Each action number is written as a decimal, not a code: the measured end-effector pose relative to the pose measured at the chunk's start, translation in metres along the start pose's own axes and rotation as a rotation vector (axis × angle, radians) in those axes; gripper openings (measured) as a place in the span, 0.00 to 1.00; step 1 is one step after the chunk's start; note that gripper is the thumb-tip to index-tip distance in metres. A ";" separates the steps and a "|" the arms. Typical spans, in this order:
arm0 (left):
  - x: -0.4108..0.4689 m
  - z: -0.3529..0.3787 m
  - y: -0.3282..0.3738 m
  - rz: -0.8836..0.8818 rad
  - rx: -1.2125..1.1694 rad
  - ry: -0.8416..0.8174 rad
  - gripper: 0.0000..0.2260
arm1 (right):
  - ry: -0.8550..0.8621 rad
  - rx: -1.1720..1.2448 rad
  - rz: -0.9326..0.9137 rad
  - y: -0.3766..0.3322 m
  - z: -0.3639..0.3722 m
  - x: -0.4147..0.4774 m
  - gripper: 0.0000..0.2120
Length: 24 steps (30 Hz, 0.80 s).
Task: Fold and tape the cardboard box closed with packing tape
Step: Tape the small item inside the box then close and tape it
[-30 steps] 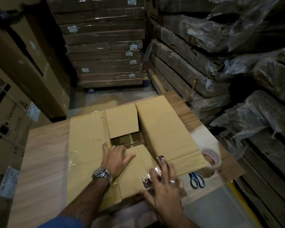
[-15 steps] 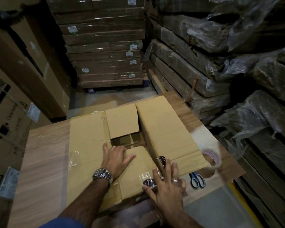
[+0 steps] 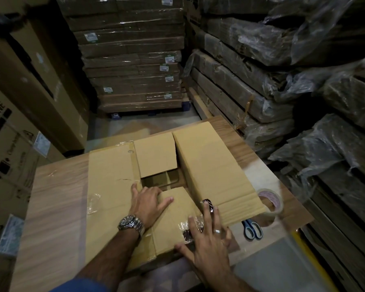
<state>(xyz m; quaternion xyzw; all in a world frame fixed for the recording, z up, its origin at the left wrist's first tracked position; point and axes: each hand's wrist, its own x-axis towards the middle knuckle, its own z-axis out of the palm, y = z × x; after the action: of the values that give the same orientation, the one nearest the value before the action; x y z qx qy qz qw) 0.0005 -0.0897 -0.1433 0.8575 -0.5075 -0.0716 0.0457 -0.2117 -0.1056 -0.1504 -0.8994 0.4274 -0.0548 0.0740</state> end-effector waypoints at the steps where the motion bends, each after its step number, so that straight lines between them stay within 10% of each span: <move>1: 0.000 -0.001 0.001 -0.002 0.009 -0.006 0.41 | 0.002 -0.004 -0.018 -0.002 0.000 -0.001 0.34; 24: -0.002 -0.002 0.001 -0.015 -0.002 -0.003 0.35 | 0.019 -0.029 0.045 0.012 0.002 -0.001 0.34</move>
<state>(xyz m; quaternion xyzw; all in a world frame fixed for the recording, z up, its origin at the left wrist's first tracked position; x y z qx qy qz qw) -0.0009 -0.0887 -0.1415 0.8610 -0.5012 -0.0738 0.0450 -0.2210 -0.1120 -0.1548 -0.8898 0.4492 -0.0555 0.0581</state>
